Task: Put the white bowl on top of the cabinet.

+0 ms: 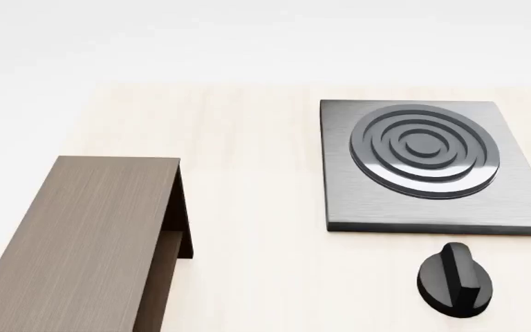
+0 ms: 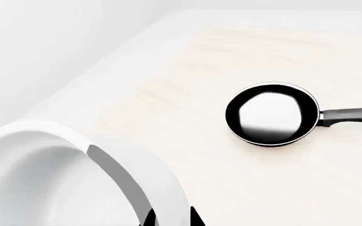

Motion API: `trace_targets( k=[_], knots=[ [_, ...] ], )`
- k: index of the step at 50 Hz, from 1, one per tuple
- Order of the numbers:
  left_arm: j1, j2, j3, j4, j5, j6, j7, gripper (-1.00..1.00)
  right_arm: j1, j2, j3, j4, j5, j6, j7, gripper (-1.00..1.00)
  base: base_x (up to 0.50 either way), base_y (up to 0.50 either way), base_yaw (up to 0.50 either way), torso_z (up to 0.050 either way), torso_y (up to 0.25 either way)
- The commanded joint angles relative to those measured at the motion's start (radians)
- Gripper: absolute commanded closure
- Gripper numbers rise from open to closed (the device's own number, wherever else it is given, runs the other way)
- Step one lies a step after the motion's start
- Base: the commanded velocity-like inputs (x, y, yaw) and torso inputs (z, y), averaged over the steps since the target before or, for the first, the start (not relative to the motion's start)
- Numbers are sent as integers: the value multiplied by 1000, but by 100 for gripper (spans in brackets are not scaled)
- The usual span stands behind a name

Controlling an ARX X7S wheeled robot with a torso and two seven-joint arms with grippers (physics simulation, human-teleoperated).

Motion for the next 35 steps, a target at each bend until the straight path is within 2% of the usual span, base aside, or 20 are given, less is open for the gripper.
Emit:
trace_targets(
  k=[1,15,16,25,35],
  knots=[
    [1,-1,0,1,-1,0,-1,-100,222,-45,-129,90,-49,25,-32,100,0,0,0,0,0],
    [-3,-2,2,-8,-5,3,2,-100,488,-152,-317,255,-186,116,-130,100,0,0,0,0,1],
    [-3,-2,2,-8,-7,5,3,-100,526,-184,-348,288,-218,119,-157,100,0,0,0,0,0],
    [-5,-3,3,-13,-9,6,5,-100,618,-278,-447,379,-327,115,-279,100,0,0,0,0,1],
    [-9,-6,7,-14,-8,2,5,-100,698,-327,-570,422,-435,144,-451,100,0,0,0,0,1]
  ],
)
